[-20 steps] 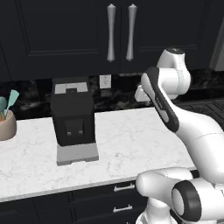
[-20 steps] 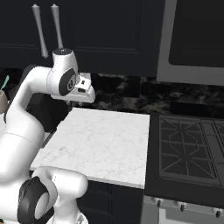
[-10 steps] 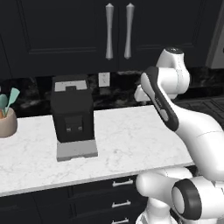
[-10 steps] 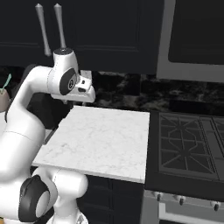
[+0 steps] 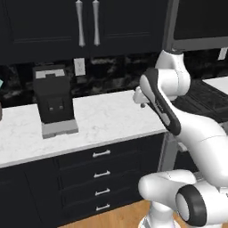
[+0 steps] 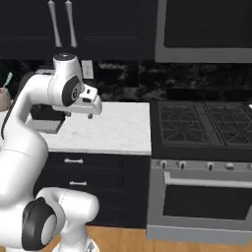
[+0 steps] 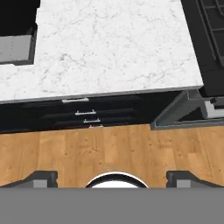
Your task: Navigate to the sink.
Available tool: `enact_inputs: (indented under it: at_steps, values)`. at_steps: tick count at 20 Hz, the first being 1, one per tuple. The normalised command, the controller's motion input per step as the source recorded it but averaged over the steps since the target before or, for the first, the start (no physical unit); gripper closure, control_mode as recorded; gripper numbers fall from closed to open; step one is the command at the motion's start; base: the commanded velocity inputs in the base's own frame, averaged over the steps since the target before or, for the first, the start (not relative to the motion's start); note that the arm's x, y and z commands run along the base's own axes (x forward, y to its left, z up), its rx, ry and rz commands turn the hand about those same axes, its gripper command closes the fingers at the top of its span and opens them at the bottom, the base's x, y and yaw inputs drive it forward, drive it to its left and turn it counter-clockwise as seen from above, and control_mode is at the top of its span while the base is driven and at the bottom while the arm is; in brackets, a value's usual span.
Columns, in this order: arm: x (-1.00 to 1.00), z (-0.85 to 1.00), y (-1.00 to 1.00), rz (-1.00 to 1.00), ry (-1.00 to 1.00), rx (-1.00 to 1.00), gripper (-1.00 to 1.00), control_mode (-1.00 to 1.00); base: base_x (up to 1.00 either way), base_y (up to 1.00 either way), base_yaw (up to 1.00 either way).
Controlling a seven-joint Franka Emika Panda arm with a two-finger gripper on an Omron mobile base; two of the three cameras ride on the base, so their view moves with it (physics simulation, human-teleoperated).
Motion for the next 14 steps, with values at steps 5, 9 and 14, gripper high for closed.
enact_inputs:
  at_steps: [5,9,14]
  values:
    - [0.0,0.0,0.0,0.0,0.0,0.0,-1.0,1.0,-0.1,0.0,-0.84]
    - [0.0,0.0,0.0,0.0,0.0,0.0,-1.0,1.0,0.0,0.0,-0.94]
    - [0.0,0.0,0.0,0.0,0.0,0.0,-1.0,1.0,0.0,0.0,-0.98]
